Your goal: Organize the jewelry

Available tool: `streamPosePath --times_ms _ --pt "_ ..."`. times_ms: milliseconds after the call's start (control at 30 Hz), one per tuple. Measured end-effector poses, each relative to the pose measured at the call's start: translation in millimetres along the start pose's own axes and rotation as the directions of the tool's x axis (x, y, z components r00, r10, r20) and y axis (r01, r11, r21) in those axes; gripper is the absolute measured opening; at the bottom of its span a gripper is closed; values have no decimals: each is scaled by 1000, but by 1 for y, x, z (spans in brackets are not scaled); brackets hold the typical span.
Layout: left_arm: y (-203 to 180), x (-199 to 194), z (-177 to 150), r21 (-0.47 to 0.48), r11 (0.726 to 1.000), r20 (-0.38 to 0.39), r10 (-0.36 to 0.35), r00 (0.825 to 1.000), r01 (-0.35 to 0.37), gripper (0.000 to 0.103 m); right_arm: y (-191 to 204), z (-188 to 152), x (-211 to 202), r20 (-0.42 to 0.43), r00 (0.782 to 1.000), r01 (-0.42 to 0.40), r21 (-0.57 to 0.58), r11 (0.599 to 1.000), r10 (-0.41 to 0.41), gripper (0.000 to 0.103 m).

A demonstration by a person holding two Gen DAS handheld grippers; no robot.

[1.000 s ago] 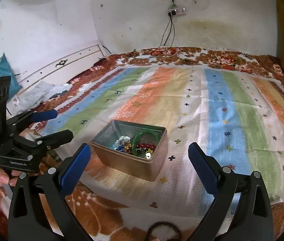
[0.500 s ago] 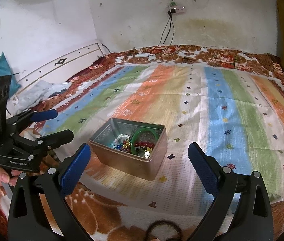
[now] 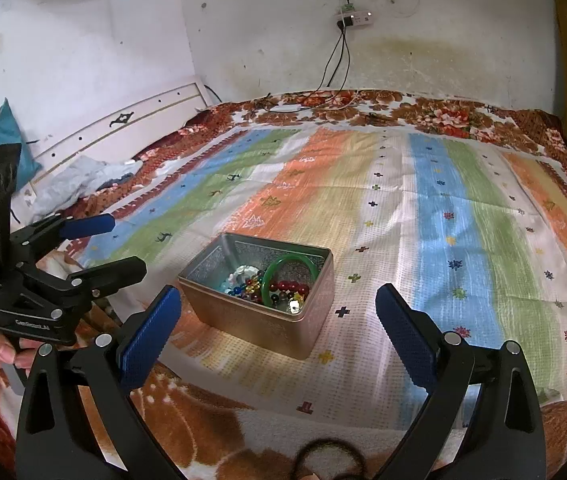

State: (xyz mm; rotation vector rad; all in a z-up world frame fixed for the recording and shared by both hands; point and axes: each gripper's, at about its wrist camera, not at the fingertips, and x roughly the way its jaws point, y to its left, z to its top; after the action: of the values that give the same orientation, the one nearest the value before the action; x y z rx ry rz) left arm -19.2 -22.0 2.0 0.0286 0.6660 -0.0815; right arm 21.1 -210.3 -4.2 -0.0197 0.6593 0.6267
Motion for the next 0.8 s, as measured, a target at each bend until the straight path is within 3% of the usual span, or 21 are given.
streamPosePath --times_ms 800 --pt "-1 0 -1 1 1000 -7 -7 1000 7 97 -1 -2 4 -10 1000 0 0 1000 0 99"
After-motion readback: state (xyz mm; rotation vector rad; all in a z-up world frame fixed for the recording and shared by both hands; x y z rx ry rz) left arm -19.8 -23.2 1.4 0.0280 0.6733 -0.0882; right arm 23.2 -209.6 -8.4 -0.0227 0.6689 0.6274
